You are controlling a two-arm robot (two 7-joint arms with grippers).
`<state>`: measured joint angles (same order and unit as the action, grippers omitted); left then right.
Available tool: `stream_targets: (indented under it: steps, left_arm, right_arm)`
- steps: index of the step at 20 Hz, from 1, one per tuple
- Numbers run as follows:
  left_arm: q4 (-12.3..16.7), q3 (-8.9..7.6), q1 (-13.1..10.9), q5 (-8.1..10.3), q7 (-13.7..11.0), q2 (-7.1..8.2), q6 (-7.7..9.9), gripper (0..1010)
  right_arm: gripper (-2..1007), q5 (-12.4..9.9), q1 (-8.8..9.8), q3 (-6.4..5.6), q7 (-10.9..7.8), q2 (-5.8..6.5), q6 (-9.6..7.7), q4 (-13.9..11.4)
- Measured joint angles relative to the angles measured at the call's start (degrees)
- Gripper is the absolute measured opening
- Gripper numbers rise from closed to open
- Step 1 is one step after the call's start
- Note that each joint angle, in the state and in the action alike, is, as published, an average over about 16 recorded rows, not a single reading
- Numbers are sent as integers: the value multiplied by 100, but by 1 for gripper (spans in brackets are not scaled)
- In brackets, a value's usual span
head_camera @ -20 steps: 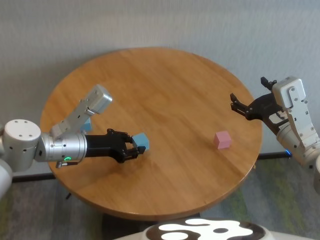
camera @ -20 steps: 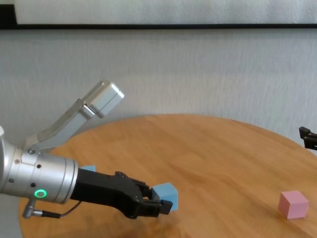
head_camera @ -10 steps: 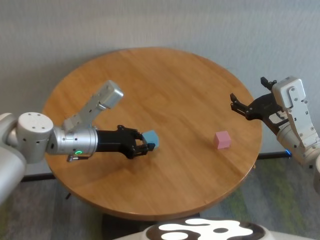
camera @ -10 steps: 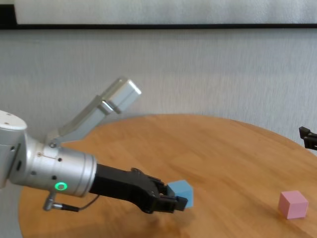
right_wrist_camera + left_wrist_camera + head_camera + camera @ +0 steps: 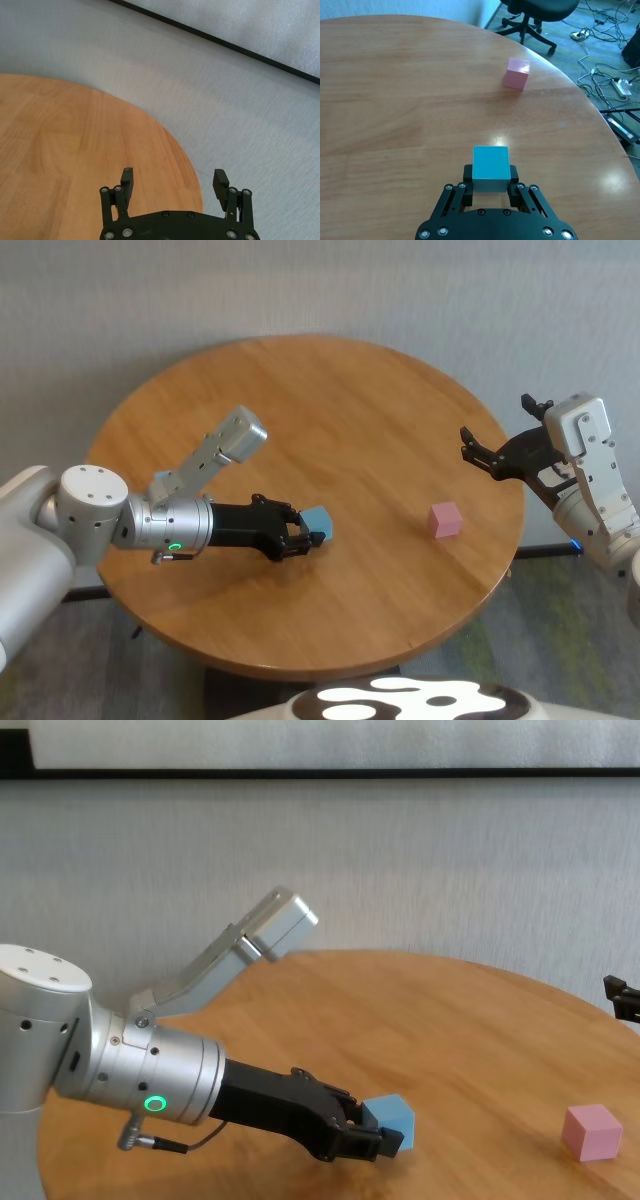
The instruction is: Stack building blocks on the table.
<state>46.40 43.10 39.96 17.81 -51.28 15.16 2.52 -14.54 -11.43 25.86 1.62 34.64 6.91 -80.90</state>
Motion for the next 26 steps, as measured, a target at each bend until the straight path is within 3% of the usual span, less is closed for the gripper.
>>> stream_targets:
  steps: [13, 26]
  left_arm:
    - [-561, 5, 198, -56, -158, -319, -224, 397]
    - [-762, -45, 245, -95, -216, -401, -243, 397]
  right_arm:
    - [1005, 0, 0, 0, 0, 0, 0, 0]
    - [1005, 0, 0, 0, 0, 0, 0, 0]
